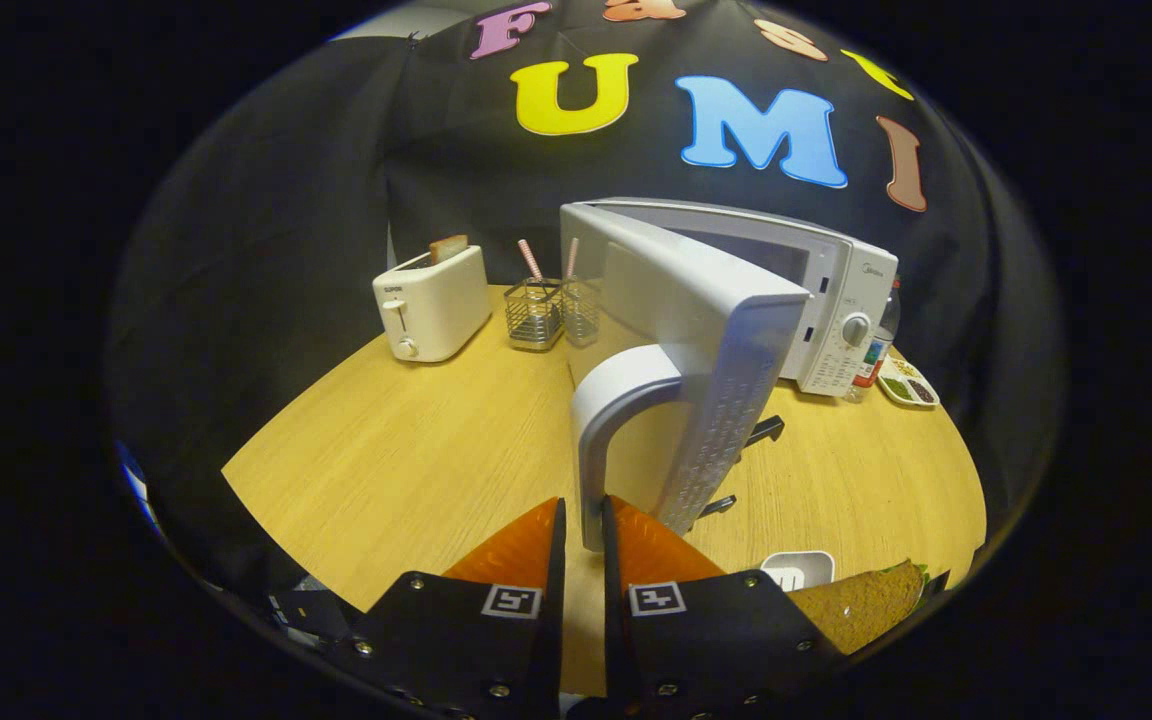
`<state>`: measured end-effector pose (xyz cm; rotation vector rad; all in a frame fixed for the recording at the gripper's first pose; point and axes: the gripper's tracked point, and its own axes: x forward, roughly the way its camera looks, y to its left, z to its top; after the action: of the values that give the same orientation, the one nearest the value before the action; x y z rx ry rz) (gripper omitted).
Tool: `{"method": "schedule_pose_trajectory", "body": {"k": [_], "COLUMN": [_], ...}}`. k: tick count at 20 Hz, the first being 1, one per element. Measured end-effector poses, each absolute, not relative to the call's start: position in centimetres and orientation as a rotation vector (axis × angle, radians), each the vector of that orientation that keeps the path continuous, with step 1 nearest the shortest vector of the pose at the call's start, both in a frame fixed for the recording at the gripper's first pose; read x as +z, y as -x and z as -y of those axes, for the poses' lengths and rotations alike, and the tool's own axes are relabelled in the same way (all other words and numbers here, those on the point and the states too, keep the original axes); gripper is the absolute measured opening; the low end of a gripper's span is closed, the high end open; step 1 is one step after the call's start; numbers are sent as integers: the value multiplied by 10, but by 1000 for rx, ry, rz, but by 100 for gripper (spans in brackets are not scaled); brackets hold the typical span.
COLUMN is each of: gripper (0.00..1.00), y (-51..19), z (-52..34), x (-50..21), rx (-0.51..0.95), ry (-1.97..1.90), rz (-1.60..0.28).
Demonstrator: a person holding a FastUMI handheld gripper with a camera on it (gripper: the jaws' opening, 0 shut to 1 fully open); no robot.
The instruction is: Open the microwave, put the food inside, and close the microwave door.
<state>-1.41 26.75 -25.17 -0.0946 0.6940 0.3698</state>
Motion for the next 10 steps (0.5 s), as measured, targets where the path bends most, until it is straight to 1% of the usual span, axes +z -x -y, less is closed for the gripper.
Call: {"method": "schedule_pose_trajectory", "body": {"k": [2, 3, 4, 7, 8, 9, 10], "gripper": [18, 18, 24, 29, 33, 40, 52], "y": [21, 25, 30, 49, 57, 61, 65], "z": [-289, -301, -311, -333, -339, -341, -338], "x": [-251, -249, -249, -222, -211, -197, -182], "rx": [426, 476, 510, 625, 665, 689, 703], "ry": [83, 69, 66, 0, -33, -53, -63], "rz": [-693, -688, -691, -647, -632, -609, -583]}}
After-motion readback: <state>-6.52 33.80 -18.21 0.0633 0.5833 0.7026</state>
